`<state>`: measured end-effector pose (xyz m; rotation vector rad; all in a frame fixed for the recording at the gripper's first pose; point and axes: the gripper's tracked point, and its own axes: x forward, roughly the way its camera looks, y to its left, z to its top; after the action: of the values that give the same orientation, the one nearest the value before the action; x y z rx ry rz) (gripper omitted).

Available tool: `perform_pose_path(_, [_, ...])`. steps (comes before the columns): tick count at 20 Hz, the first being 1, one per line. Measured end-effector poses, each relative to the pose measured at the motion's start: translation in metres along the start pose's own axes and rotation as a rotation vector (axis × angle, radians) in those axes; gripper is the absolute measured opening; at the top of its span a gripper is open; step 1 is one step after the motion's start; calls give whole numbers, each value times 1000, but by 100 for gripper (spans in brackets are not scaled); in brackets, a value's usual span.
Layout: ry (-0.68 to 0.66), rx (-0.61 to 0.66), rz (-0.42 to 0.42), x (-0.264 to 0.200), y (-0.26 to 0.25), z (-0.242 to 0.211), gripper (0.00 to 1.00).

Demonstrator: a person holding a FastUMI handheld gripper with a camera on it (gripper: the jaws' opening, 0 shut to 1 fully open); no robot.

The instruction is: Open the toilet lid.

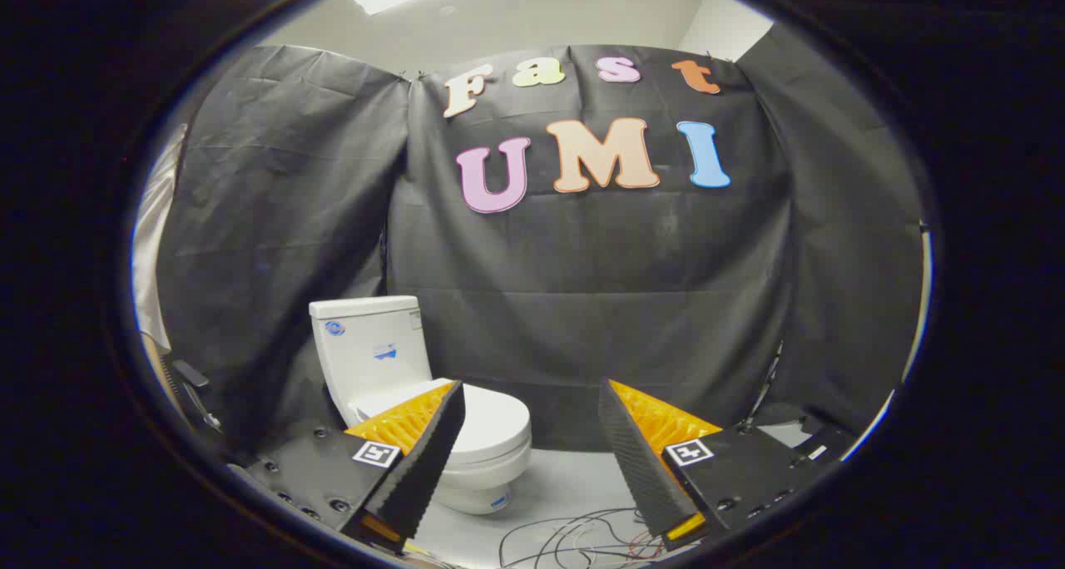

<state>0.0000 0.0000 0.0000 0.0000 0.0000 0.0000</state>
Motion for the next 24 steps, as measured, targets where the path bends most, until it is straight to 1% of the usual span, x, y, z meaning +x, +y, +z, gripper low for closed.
perform_pose_path(22, [2, 0, 2, 1, 0, 0, 100])
perform_pose_path(24, [-2, 1, 0, 2, 0, 1, 98])
